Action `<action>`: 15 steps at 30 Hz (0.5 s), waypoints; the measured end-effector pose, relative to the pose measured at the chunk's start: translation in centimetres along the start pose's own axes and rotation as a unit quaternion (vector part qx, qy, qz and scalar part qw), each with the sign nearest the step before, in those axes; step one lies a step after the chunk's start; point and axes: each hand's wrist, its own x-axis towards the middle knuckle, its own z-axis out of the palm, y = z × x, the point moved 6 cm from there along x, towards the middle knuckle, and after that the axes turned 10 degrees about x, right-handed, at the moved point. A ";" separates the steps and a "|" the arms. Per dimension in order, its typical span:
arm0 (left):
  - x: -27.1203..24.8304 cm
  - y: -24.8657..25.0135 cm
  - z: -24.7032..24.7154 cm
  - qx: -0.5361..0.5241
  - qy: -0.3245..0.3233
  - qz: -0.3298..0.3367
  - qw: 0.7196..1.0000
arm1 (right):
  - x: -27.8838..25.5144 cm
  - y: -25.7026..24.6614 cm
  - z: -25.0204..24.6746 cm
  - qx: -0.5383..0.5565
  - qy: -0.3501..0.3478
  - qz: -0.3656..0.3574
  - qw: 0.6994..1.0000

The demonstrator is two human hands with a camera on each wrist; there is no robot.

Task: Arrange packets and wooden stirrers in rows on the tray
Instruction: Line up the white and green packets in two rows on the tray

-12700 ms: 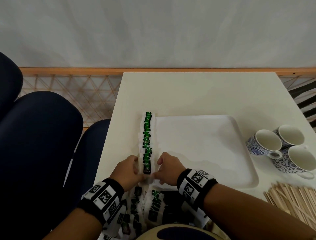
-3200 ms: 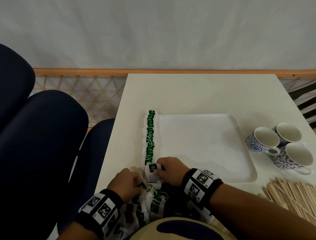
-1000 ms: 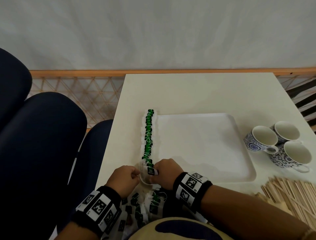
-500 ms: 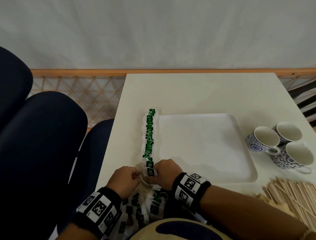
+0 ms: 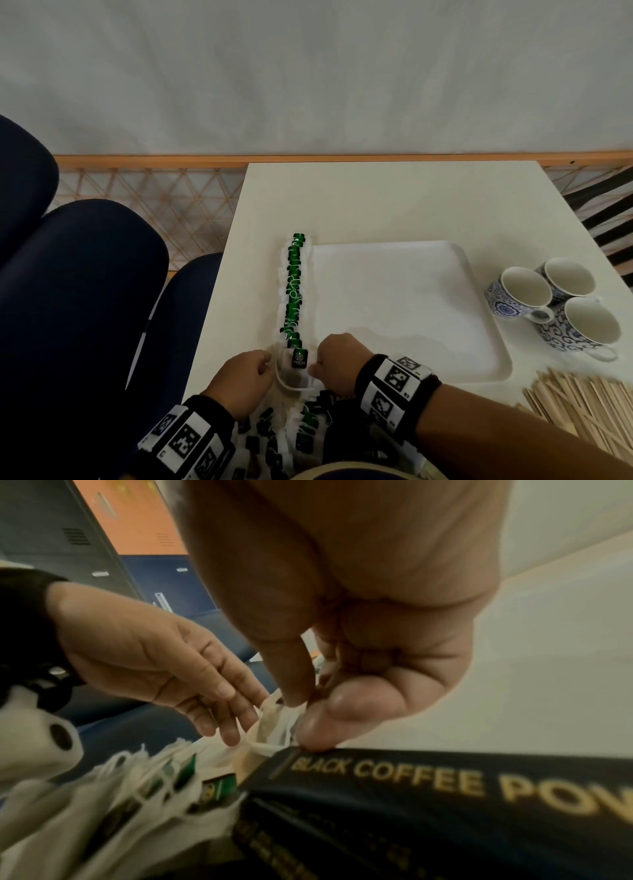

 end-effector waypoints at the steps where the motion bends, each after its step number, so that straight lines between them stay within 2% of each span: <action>1: 0.0 0.3 0.0 0.005 -0.005 0.008 1.000 | -0.1 -0.2 0.1 -0.012 -0.003 -0.004 1.000; 6: -0.1 0.8 0.4 0.005 -0.027 0.029 0.999 | -0.4 -1.8 0.3 -0.085 -0.010 -0.050 0.995; 11: -0.2 0.4 0.4 -0.002 -0.034 0.030 0.999 | -0.6 -1.3 -0.4 -0.025 0.005 -0.013 1.000; 15: 0.0 0.6 0.6 0.016 -0.048 0.042 0.998 | -0.8 -1.4 -1.5 -0.038 0.010 -0.009 0.999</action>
